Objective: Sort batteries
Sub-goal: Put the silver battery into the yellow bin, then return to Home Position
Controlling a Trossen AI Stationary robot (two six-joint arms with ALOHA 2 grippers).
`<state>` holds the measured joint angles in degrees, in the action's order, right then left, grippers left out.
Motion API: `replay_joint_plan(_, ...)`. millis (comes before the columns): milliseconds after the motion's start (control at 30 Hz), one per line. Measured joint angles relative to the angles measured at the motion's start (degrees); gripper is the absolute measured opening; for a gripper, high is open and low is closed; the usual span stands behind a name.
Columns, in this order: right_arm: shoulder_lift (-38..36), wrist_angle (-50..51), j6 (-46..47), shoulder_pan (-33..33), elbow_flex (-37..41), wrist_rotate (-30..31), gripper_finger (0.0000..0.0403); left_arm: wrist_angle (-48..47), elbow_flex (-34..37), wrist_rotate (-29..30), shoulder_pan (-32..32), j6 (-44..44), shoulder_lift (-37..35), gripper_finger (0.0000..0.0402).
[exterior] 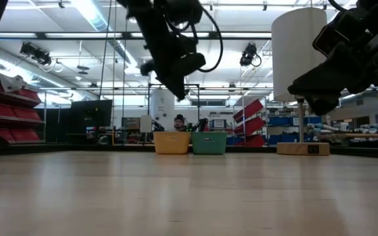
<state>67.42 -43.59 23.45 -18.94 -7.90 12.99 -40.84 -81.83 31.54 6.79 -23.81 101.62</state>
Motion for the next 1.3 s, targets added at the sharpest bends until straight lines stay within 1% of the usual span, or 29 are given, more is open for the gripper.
replay_joint_plan(100, 0.0, 0.0, -0.5, 0.0, 0.0, 0.0, 0.0048, 9.4, 1.2, -4.9, 6.5, 6.6, 0.0, 0.0037)
replay_joint_plan(167, 0.0, 0.2, -0.5, 0.0, 0.0, 0.0, 0.0048, 13.2, 1.5, -9.1, 10.6, 9.4, 0.0, 0.0037)
replay_joint_plan(233, 0.0, 0.6, -0.6, 0.0, 0.0, 0.0, 0.0048, 16.4, 1.5, -10.4, 14.2, 11.7, 0.5, 0.0037)
replay_joint_plan(367, 0.0, 0.9, -1.2, 0.0, 0.0, 0.7, 0.0048, 19.1, 1.5, -11.8, 20.1, 14.7, 2.1, 0.0037)
replay_joint_plan(567, 0.0, 0.9, -2.8, 1.0, 0.0, 3.8, 0.0048, 23.3, 1.5, -21.0, 26.3, 15.7, 8.4, 0.0037)
replay_joint_plan(667, 0.0, 1.0, -3.9, 2.0, 0.0, 4.1, 0.0048, 22.3, 1.5, -22.8, 27.6, 16.7, 10.7, 0.0037)
replay_joint_plan(767, 0.0, 1.0, -5.3, 3.4, 0.0, 4.1, 0.0048, 19.8, 1.5, -22.8, 28.0, 19.4, 10.8, 0.0043)
replay_joint_plan(833, 0.0, 0.8, -5.6, 4.7, 0.0, 4.1, 0.0048, 17.6, 1.5, -22.6, 28.0, 20.8, 10.5, 0.0055)
replay_joint_plan(933, 0.0, 0.7, -5.6, 7.3, 0.0, 4.1, 0.0049, 15.7, 1.5, -23.9, 27.8, 22.6, 9.6, 0.0082)
replay_joint_plan(1000, 0.0, 0.4, -5.8, 8.9, 0.0, 4.1, 0.0053, 15.2, 1.5, -26.0, 27.3, 24.6, 9.1, 0.0106)
replay_joint_plan(1133, 0.0, 0.1, -10.3, 12.0, 0.0, 4.1, 0.0059, 15.8, 1.5, -29.6, 25.4, 27.3, 8.1, 0.0152)
replay_joint_plan(1233, 0.0, -1.1, -14.1, 14.2, 0.0, 4.1, 0.0061, 16.3, 1.5, -30.7, 24.7, 28.6, 7.5, 0.018)
replay_joint_plan(1300, -0.2, -1.5, -16.2, 15.4, 0.0, 4.1, 0.0061, 14.9, 1.5, -31.5, 24.6, 30.1, 6.8, 0.0193)
